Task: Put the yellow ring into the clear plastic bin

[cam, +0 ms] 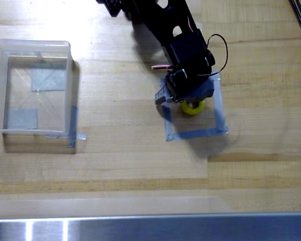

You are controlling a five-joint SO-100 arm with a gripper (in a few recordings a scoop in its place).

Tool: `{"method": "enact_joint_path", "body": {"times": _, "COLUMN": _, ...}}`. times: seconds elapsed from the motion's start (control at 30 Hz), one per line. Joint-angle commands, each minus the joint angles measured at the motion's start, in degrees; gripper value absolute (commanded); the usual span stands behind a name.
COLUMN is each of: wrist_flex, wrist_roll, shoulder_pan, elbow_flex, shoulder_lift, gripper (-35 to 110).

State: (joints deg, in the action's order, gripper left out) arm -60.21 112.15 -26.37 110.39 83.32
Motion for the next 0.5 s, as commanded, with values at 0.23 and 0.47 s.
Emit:
{"method": "enact_joint_path", "body": {"times": 0.23, "wrist_flex": 6.06, "wrist_roll": 0.26, "shoulder_pan": -0.44, "elbow_flex": 4.57, "shoulder_lift": 2.81, "gripper": 33}}
{"method": "enact_joint_path", "body": {"times": 0.47, "wrist_flex": 8.26, "wrist_roll": 0.0, "shoulder_pan": -0.7, "elbow_flex": 6.5, "shoulder_lift": 2.9, "gripper": 26}}
